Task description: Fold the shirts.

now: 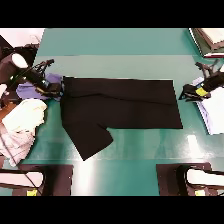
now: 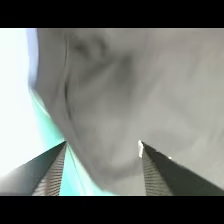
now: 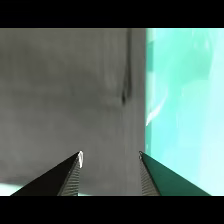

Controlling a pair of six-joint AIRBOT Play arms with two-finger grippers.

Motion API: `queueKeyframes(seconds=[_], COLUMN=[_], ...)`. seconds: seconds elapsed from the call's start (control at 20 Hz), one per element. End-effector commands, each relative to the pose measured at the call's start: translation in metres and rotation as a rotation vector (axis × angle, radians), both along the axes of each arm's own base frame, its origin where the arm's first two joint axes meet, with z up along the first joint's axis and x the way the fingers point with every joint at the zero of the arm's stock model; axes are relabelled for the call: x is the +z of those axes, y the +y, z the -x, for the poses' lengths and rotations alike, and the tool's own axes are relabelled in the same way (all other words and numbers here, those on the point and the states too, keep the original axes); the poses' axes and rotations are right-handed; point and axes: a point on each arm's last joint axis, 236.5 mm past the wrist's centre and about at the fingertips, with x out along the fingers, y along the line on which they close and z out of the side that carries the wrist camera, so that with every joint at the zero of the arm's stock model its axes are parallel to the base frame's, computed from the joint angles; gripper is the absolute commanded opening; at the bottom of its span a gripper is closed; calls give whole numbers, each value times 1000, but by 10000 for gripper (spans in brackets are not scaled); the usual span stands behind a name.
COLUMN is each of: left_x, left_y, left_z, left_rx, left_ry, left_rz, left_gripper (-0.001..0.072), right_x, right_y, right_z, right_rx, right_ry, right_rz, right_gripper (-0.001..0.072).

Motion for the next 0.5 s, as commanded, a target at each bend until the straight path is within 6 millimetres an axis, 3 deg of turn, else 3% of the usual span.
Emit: queueKeyframes(seconds=[0.0, 0.15, 0.25, 0.35, 0.45], left_x=[-14, -40, -50, -54, -55], left_y=[-9, -27, -36, -40, -42], left_z=[63, 128, 157, 167, 164], left_rx=[81, 120, 134, 147, 159], left_ry=[44, 120, 160, 170, 162], left_rz=[46, 106, 136, 154, 163], left_gripper=[543, 543, 543, 543, 543], right_x=[7, 2, 3, 8, 13], right_y=[-3, 0, 13, 25, 34], right_z=[31, 40, 40, 34, 27], right_rx=[-19, -29, -16, -16, -26], right_ry=[-25, -47, -61, -88, -115], right_rz=[6, 12, -43, -94, -136], right_gripper=[408, 408, 407, 407, 407])
